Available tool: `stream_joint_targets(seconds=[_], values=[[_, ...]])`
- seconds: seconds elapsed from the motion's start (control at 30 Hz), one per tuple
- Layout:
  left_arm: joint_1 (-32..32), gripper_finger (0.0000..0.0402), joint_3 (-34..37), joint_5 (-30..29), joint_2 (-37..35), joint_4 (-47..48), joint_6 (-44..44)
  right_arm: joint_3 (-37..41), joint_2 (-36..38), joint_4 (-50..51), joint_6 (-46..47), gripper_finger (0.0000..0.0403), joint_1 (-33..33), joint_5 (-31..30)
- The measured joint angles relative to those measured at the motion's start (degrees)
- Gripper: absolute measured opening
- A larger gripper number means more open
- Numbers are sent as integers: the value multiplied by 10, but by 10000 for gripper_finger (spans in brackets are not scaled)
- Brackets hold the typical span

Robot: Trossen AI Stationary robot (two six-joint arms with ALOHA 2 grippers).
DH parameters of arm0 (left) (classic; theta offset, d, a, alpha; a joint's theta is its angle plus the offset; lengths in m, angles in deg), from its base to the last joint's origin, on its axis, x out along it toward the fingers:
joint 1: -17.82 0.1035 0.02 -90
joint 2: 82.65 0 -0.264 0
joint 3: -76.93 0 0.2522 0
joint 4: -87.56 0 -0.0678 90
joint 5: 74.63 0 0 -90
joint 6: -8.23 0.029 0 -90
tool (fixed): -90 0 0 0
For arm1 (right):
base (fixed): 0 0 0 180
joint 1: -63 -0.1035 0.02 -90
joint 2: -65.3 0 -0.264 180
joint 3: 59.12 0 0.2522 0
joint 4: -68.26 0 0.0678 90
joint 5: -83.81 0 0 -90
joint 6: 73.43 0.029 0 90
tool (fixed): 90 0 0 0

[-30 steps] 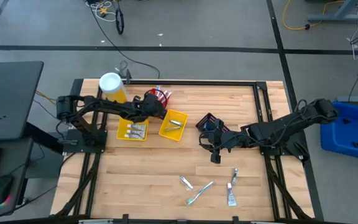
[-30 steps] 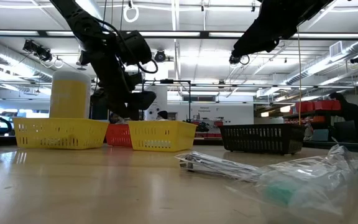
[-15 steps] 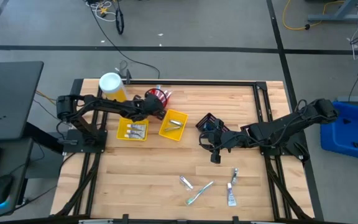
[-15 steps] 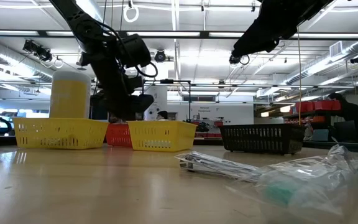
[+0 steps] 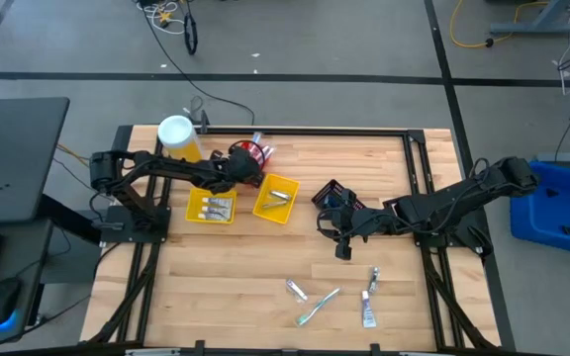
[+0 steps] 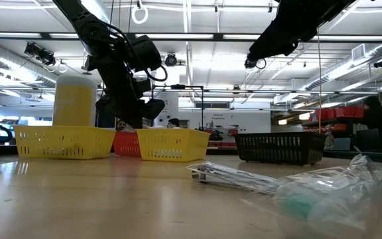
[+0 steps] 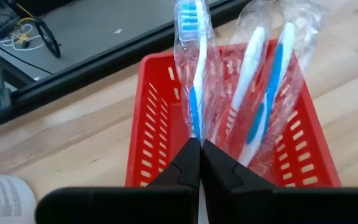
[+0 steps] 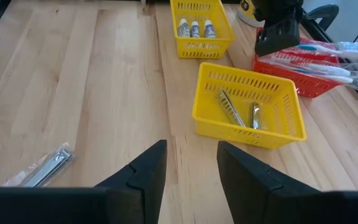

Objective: Pick & Place Travel size toiletries
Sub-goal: Put the blue toothbrush into the red bin, then put the silver nail cutter into the right yellow bin

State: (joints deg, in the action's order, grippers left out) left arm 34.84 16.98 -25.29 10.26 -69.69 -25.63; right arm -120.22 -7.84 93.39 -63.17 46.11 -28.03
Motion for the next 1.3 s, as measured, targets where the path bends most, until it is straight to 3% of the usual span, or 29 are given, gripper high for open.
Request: stream_joint_targets(seconds=[0.37,0.53,0.97,1.3], values=[[0,16,0,-1,0,1,20,0,0,0,0,150,0,0],[5,23,0,37,0,5,51,0,0,0,0,150,0,0],[34,134,0,63,0,56,53,0,0,0,0,149,0,0],[32,162,-15,80,-4,58,108,0,0,0,0,150,0,0]])
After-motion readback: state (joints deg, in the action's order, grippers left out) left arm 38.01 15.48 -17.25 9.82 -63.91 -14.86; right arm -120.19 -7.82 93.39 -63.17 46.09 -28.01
